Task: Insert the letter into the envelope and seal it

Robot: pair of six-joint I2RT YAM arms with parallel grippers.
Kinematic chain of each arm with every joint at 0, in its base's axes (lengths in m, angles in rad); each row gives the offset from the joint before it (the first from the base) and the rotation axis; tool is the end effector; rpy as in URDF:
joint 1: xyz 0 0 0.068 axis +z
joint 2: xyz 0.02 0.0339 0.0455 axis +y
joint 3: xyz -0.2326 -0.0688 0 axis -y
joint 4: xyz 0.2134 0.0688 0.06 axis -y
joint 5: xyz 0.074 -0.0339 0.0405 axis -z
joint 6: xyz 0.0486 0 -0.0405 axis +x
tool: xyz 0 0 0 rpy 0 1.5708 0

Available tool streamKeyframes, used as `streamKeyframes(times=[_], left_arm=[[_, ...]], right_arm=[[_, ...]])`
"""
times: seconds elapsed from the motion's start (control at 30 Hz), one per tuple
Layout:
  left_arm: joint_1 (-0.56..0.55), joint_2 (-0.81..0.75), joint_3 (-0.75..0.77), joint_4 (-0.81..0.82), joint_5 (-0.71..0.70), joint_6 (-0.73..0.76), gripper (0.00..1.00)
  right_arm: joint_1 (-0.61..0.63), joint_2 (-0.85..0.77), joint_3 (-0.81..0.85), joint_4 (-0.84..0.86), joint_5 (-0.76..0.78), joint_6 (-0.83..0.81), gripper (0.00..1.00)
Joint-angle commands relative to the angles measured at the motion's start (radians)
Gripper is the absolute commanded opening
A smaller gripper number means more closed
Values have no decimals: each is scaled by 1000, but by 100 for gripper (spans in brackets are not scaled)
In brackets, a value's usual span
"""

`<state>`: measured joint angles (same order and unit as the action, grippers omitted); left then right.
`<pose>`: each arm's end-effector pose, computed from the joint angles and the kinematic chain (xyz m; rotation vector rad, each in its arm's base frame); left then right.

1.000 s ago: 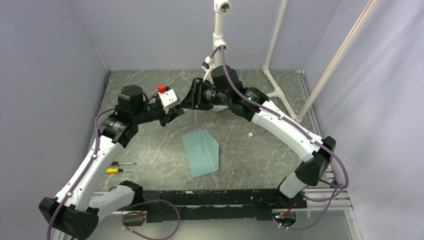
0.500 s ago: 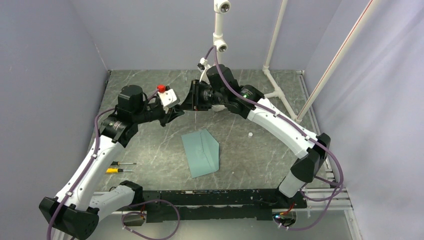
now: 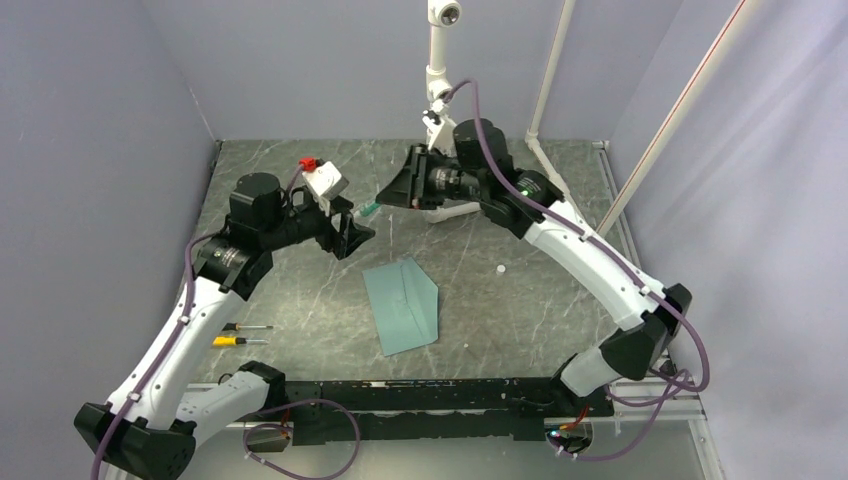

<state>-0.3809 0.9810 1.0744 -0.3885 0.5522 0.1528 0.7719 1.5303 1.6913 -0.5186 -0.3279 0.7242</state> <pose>0.1835 -0.1010 0.3529 0.8552 1.6676 -0.6710 0.2213 0.2372 0.3973 -0.2951 2.1229 1.2632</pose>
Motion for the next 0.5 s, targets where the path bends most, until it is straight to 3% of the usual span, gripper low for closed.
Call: streamKeyframes(times=[0.0,0.23,0.47], left_arm=[[-2,-1,127,-52,46,-209,79],[-1,50,169,-40,211,-336,75],[-1,117,243,-61,141,-364,69]], right_arm=[[-81,-90,-96,166,-196,30,11],[-137,-143,-160,282,-351,43,11],[-172,-138,-188,384,-469,115,10]])
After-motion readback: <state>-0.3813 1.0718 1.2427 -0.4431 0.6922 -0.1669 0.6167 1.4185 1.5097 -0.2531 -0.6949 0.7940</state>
